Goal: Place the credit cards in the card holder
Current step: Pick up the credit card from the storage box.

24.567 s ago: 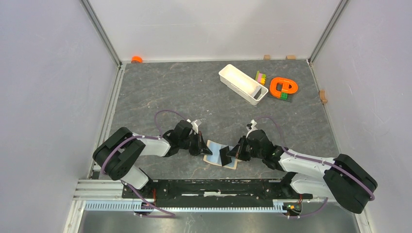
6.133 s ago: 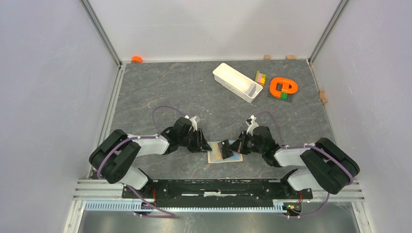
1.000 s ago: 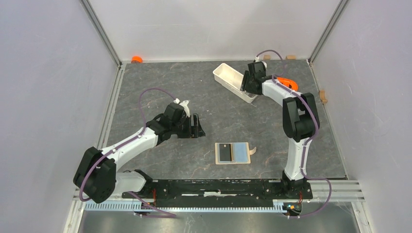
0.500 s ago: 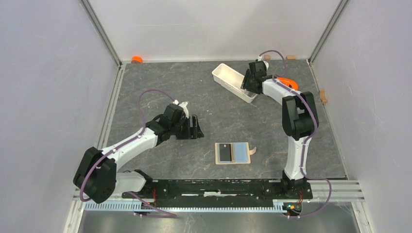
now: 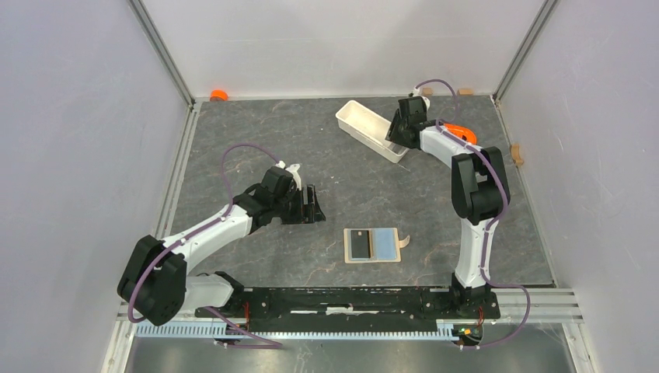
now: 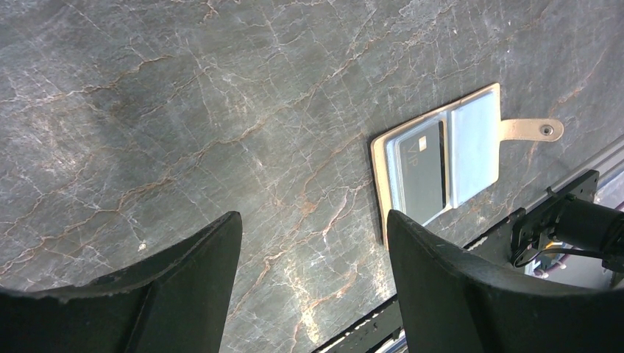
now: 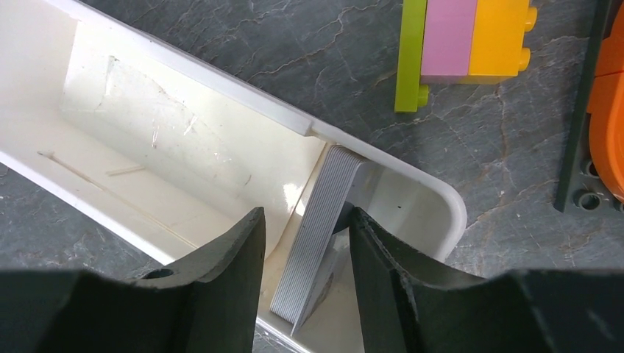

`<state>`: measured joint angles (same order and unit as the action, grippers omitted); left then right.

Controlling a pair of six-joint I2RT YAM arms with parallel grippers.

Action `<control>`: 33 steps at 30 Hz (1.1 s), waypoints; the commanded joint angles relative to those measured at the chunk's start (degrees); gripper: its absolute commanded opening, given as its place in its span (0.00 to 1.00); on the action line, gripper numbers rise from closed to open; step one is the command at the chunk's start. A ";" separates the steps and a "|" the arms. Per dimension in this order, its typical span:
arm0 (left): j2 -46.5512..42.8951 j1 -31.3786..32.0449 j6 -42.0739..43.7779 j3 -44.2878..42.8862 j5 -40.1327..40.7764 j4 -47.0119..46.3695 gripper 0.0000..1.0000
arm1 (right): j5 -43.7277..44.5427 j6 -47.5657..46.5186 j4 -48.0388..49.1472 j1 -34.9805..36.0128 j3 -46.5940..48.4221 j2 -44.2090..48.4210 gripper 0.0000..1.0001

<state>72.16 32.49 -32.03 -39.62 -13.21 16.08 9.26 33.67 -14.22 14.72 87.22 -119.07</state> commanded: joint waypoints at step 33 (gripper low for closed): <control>-2.05 -0.35 1.64 1.46 -0.95 -0.70 0.79 | 4.73 -0.19 -0.22 -0.48 -3.72 7.62 0.44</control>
<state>71.68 32.47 -32.03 -38.24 -13.65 16.16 11.25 34.41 -14.90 14.50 83.66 -115.24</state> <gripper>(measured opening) 0.787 0.412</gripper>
